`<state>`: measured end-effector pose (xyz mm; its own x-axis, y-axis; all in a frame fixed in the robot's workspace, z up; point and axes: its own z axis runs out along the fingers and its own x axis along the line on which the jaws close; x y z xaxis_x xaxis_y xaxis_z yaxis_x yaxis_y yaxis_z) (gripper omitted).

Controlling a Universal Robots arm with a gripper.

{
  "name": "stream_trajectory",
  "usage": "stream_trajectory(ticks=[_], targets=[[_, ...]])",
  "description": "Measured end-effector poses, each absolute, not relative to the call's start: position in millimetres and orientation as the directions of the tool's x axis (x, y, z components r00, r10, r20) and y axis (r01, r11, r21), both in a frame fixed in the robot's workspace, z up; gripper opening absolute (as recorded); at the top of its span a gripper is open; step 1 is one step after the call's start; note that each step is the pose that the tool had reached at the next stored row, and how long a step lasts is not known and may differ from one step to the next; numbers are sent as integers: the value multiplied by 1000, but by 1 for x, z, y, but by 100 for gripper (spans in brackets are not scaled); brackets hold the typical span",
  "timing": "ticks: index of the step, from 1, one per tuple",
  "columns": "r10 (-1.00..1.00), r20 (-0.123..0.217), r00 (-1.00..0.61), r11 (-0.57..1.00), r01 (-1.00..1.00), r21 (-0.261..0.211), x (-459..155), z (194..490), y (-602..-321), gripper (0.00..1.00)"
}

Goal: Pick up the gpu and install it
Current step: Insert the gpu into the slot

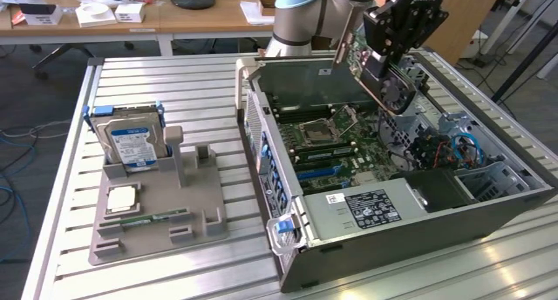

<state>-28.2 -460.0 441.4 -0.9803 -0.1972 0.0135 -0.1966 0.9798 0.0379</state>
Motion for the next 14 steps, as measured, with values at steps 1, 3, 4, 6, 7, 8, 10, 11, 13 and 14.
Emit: stream_trajectory(ticks=[1, 3, 4, 6, 7, 8, 10, 11, 13, 14], targets=[[-205, 14, -979, 978, -205, 38, -28, 441, -460, 26], [-217, 14, -976, 975, -217, 37, -28, 441, -460, 26], [-224, 14, -975, 974, -223, 37, -28, 441, -460, 26], [-239, 14, -971, 971, -238, 37, -28, 441, -460, 26], [-247, 14, -969, 969, -246, 37, -28, 441, -460, 26], [-255, 14, -967, 966, -254, 37, -28, 441, -460, 26], [-272, 14, -962, 962, -272, 37, -28, 441, -460, 26], [-283, 14, -959, 959, -282, 37, -28, 441, -460, 26], [-303, 14, -953, 953, -302, 37, -28, 441, -460, 26], [-313, 14, -950, 949, -312, 37, -28, 441, -460, 26]])
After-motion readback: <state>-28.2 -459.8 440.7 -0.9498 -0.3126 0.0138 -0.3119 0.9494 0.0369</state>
